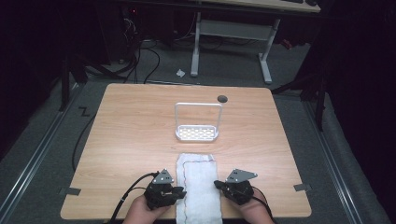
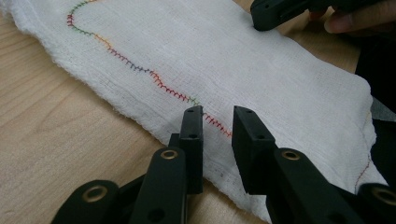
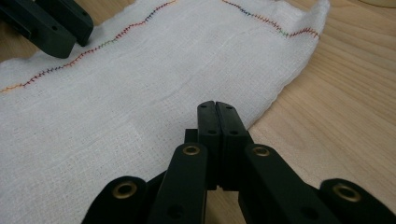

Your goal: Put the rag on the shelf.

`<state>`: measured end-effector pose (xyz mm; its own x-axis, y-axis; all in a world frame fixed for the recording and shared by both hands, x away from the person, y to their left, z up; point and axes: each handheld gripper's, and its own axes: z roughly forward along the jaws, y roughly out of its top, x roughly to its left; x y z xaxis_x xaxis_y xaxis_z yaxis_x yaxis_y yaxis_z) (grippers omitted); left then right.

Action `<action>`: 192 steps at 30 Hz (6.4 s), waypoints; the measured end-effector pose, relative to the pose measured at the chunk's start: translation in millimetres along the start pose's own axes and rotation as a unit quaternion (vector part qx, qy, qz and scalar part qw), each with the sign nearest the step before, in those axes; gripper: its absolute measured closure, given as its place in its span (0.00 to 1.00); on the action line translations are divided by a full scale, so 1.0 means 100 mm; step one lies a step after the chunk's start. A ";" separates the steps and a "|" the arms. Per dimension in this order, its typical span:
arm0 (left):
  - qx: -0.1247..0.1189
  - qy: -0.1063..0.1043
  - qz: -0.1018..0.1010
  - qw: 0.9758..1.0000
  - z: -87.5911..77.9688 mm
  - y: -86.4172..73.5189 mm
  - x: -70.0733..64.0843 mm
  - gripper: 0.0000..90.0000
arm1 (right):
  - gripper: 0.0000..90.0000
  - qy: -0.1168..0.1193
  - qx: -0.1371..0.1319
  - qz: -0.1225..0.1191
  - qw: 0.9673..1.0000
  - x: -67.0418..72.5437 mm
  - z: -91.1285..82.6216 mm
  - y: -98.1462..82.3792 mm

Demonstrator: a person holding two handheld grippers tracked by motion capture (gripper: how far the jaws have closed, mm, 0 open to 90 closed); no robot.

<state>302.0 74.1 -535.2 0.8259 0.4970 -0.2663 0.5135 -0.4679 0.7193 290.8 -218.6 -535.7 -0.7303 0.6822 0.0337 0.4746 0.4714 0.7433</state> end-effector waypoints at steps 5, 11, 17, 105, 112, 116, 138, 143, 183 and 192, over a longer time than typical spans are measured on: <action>0.001 0.009 0.014 1.000 -0.02 0.02 -0.03 0.76 | 0.95 -0.005 -0.016 0.006 1.000 -0.01 -0.05 0.02; -0.032 0.048 0.004 0.998 -0.11 0.03 0.08 0.69 | 0.91 -0.023 -0.034 0.024 0.999 -0.11 -0.10 0.01; -0.079 0.083 -0.011 0.993 -0.25 0.03 0.21 0.59 | 0.87 -0.034 -0.040 0.036 0.998 -0.20 -0.11 -0.01; -0.142 0.108 -0.064 0.982 0.19 0.41 0.59 0.93 | 0.96 -0.072 -0.070 0.061 0.993 -0.29 0.40 0.51; -0.172 0.113 -0.060 0.977 0.06 0.49 0.49 0.93 | 0.95 -0.072 -0.105 0.052 0.991 -0.24 0.23 0.61; -0.190 0.122 -0.043 0.973 -0.05 0.65 0.41 0.93 | 0.95 -0.080 -0.132 0.043 0.987 -0.22 0.11 0.72; -0.277 0.132 -0.003 0.952 -0.69 1.21 0.11 0.93 | 0.95 -0.106 -0.239 0.004 0.965 -0.11 -0.47 1.30; -0.285 0.138 0.010 0.949 -0.76 1.33 0.06 0.93 | 0.95 -0.111 -0.254 -0.003 0.961 -0.10 -0.58 1.45; -0.310 0.169 0.056 0.934 -1.17 2.46 0.39 0.93 | 0.95 -0.143 -0.307 0.022 0.941 -0.60 -0.89 2.37; -0.298 0.170 0.047 0.938 -1.14 2.64 0.59 0.93 | 0.95 -0.146 -0.300 0.032 0.942 -0.76 -0.84 2.49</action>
<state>459.7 62.9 -287.7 0.6872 0.7256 -0.0361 0.1363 -0.0799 0.9874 423.3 -200.6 -297.0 -0.5014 0.8647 -0.0297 0.0858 0.0839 0.9928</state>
